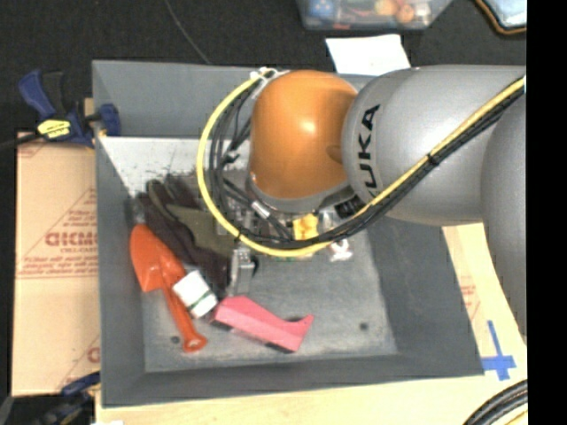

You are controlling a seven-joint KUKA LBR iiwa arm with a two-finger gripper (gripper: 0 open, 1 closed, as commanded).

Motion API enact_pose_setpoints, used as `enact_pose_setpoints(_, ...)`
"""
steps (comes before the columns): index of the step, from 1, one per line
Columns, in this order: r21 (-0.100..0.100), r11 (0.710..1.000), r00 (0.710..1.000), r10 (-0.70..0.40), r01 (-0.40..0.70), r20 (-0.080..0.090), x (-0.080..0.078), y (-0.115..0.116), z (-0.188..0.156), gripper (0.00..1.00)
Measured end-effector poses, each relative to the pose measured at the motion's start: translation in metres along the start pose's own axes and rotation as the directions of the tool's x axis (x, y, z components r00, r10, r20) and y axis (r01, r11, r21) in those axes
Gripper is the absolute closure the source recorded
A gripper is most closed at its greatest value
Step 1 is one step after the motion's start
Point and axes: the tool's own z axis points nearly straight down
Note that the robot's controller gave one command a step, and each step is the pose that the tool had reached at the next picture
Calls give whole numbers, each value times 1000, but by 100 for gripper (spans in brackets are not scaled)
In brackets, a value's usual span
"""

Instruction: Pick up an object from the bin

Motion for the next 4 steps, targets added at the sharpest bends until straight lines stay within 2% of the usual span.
enact_pose_setpoints(1,-1,1000,1000,5,-5,8,-2,-1,-4,0)
enact_pose_setpoints(2,-5,995,995,97,-97,14,-56,8,137,0)
enact_pose_setpoints(3,-11,954,953,301,-301,19,-43,15,141,0)
enact_pose_setpoints(4,-4,995,995,103,-103,18,-57,6,140,0)
